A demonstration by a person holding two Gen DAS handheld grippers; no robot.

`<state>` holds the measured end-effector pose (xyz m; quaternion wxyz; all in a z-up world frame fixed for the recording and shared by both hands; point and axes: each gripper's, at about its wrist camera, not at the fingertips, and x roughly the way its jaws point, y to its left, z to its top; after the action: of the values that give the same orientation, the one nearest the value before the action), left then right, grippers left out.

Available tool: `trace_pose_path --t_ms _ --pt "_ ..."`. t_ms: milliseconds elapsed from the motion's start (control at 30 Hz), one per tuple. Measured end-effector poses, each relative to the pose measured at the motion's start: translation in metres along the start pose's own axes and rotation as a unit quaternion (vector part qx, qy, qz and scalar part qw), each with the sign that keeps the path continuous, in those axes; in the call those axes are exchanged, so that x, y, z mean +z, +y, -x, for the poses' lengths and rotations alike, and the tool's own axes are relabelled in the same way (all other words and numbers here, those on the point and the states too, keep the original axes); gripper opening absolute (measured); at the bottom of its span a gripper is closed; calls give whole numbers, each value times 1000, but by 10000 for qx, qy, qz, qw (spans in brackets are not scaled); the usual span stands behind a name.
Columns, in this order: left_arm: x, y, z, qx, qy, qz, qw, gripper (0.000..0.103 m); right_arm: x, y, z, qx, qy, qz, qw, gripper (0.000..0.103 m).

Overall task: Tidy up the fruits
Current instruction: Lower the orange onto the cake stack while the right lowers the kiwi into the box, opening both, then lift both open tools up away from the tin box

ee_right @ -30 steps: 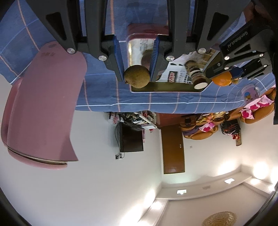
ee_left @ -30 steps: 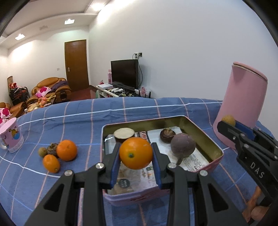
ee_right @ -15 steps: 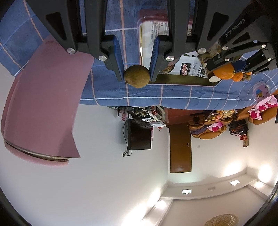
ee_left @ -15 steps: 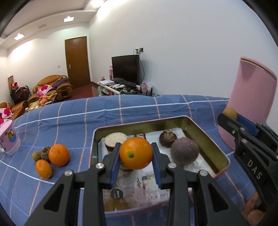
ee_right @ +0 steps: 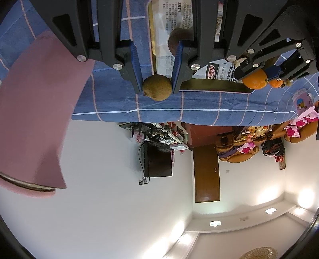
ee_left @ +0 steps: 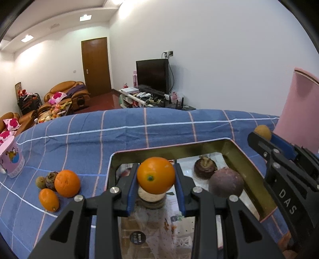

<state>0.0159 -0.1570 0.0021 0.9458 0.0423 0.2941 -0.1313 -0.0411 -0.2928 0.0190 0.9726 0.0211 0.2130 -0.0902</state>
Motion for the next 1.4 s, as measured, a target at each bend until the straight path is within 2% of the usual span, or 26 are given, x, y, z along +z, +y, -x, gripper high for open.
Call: trace_pose_path --t_ms 267,567,767,900,1000,1033,1067,1100,1133,1167,1267,1300,1333,1400 --pt "1 3 -9 58 219 122 9997 35 4 9 -17 80 284 140 9995 32" --pt "1 11 -19 59 486 230 9985 35 0 28 -43 764 907 422 9921 32" --pt "2 12 -21 86 497 183 9986 35 -3 25 -53 1066 1158 210 9873 33" --pt "2 11 -21 81 495 188 9986 35 -4 22 -48 1137 1071 90 9877 37" --pt "2 11 -21 96 500 165 9986 36 -4 19 -40 1177 894 43 9890 38" --pt "2 10 -21 117 503 157 9985 36 -4 17 -35 1195 779 -7 9898 42" --pt "2 10 -21 142 511 146 9985 39 -3 15 -31 1182 691 -45 9906 45" --pt "2 9 -22 154 521 135 9984 43 -3 13 -25 1117 546 -111 9922 56" --pt "3 8 -22 179 535 115 9983 58 -4 11 -21 1044 431 -164 9935 67" --pt "3 7 -22 198 526 79 9984 72 -4 9 -14 927 254 -246 9951 71" --pt "2 -3 -18 245 420 -158 9987 92 -2 1 -2 589 -112 -440 9972 74" --pt "1 -6 -17 271 393 -226 9986 95 -2 -1 -1 531 -166 -498 9972 75" --pt "1 -9 -15 365 352 -298 9983 103 -2 -4 0 481 -187 -560 9971 76" --pt "2 -11 -11 473 248 -322 9981 103 -3 -9 -3 398 -133 -682 9968 76"
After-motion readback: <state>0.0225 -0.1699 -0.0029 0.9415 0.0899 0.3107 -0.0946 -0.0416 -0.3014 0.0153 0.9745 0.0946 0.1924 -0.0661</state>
